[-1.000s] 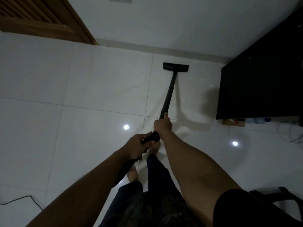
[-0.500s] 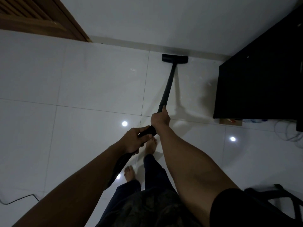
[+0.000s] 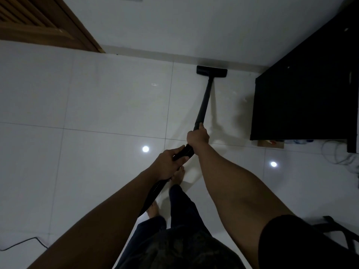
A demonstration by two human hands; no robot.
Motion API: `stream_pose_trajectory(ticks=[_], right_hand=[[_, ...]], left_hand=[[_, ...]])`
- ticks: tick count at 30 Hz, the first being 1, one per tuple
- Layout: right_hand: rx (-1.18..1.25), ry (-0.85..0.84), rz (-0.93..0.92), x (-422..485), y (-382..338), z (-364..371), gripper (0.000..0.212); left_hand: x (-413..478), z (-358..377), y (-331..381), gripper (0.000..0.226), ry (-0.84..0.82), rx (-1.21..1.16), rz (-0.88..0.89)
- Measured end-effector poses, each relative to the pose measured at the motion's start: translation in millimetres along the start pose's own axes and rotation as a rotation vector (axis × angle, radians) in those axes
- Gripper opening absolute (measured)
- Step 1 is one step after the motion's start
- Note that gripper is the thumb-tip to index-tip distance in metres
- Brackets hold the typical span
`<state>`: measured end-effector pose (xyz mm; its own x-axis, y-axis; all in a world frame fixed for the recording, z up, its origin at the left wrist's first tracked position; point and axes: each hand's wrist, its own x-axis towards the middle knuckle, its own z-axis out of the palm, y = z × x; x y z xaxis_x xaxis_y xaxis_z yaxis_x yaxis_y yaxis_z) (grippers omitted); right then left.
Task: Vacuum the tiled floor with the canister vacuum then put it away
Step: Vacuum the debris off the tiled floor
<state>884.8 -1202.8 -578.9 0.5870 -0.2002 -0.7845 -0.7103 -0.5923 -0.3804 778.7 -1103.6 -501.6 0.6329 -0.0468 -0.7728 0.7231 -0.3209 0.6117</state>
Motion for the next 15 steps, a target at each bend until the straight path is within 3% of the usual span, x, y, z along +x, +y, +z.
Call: stream_pose_trajectory(ticks=[15], right_hand=[[0.069,0.052,-0.09,-92,83,47,0.063]], left_hand=[[-93,17,-70,0.054,-0.062,0.125,-0.016]])
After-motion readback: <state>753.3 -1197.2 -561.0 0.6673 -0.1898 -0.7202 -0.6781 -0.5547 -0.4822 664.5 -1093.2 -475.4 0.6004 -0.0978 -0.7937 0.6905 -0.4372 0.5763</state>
